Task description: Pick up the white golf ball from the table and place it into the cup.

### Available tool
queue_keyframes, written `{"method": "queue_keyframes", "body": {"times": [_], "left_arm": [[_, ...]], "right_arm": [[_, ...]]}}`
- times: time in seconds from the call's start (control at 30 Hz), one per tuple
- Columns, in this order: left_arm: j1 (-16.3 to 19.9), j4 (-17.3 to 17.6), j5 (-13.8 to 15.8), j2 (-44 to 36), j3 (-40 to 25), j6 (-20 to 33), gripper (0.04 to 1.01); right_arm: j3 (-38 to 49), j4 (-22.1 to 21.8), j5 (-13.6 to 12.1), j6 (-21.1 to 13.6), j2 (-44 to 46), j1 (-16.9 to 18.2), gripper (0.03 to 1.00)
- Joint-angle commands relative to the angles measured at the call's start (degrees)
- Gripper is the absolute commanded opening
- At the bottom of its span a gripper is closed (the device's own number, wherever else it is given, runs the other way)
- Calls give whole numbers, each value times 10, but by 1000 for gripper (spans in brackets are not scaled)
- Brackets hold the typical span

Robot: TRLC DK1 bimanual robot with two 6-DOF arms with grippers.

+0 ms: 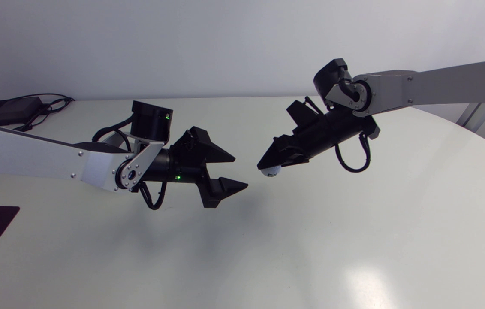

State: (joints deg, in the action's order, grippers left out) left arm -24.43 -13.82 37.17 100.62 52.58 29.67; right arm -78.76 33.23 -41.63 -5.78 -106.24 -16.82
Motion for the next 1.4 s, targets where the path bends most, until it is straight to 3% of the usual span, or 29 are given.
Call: {"method": "queue_keyframes", "body": {"times": [0.0,0.33,0.93,1.2,1.37], "left_arm": [[-11,-4,9,29,15,-15,974],[-61,-2,5,70,59,-20,975],[-62,11,-8,67,80,-23,970],[-66,6,-12,71,79,-26,707],[-69,6,-13,72,80,-27,689]], "right_arm": [[-7,-9,1,18,-15,-8,428],[19,-34,11,33,-7,-33,428],[41,-43,21,35,-2,-50,426],[55,-47,20,35,12,-52,428],[60,-51,20,39,21,-54,428]]}}
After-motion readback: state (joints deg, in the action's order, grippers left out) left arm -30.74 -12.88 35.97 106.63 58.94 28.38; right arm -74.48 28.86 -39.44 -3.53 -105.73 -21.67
